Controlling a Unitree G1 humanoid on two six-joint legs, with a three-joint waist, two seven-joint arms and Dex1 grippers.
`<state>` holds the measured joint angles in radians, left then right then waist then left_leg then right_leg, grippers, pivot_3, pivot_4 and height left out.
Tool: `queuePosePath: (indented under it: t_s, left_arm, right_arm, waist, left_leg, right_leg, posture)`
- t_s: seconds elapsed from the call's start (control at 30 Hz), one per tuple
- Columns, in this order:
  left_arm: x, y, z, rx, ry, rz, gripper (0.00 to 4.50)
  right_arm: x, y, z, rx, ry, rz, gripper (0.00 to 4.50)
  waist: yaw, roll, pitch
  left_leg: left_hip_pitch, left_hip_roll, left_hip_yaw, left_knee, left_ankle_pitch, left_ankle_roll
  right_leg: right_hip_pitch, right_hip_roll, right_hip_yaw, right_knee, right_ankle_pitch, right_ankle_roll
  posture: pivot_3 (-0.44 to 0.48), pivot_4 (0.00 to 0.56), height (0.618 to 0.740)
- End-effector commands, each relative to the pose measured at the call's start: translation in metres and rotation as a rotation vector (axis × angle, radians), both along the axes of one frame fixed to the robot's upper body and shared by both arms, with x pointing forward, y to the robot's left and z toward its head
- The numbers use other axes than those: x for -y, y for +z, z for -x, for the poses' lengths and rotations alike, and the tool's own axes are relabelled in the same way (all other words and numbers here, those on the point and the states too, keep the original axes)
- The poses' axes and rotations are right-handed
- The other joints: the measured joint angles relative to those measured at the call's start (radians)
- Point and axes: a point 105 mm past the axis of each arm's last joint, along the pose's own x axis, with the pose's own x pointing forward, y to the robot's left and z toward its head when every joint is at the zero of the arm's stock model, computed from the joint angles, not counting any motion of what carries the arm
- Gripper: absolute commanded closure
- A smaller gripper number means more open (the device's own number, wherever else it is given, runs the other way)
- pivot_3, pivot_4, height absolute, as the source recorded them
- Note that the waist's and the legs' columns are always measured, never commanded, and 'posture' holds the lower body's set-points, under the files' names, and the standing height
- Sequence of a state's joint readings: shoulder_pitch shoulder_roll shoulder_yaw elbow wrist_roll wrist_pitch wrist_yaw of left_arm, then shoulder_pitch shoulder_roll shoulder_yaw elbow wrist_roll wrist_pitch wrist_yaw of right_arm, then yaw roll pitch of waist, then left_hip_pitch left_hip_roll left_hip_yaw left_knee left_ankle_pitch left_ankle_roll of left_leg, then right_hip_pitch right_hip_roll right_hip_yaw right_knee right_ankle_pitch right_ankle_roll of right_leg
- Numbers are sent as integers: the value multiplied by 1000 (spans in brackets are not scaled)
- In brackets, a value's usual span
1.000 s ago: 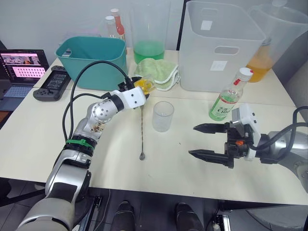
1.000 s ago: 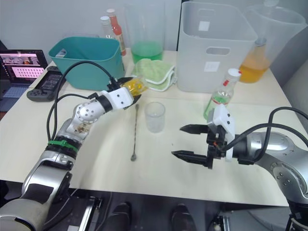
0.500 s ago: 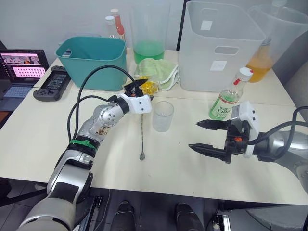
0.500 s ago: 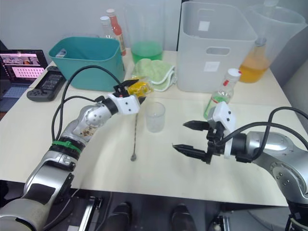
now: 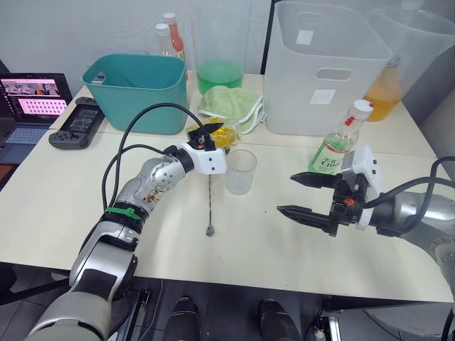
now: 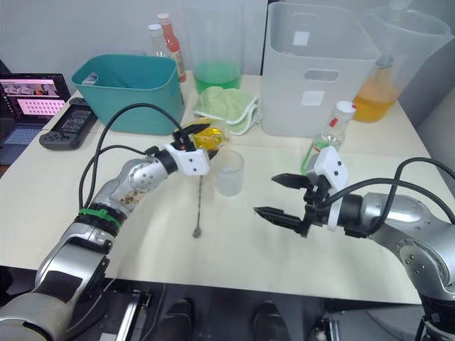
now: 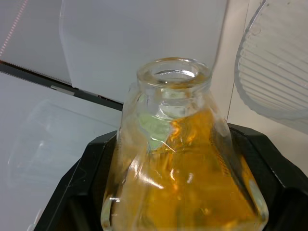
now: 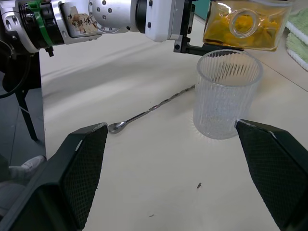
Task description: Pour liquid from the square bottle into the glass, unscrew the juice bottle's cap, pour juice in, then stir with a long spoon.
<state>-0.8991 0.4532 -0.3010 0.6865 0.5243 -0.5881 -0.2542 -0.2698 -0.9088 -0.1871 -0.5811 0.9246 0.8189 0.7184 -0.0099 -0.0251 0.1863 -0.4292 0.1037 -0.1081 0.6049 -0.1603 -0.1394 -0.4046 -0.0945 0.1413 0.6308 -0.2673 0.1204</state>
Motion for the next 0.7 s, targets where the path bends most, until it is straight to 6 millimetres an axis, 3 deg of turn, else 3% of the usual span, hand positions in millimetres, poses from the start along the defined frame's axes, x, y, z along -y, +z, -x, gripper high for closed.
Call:
queuePosePath:
  t_s: [0.03, 0.7]
  left_arm:
    - [12, 49, 8, 189, -65, 26, 1706]
    - [12, 54, 7, 320, -64, -63, 1706]
  right_arm:
    - [-3, 10, 3, 53, 12, -4, 21]
    - [-2, 6, 0, 64, -2, -21, 21]
  waist:
    - [0, 0, 0]
    - [3, 0, 0]
  left_leg:
    - [0, 0, 0, 0, 0, 0]
    - [0, 0, 0, -1, 3, -4]
  right_leg:
    - [0, 0, 0, 0, 0, 0]
    - [0, 0, 0, 0, 0, 0]
  posture:
    - [0, 150, 734]
    - [0, 150, 734]
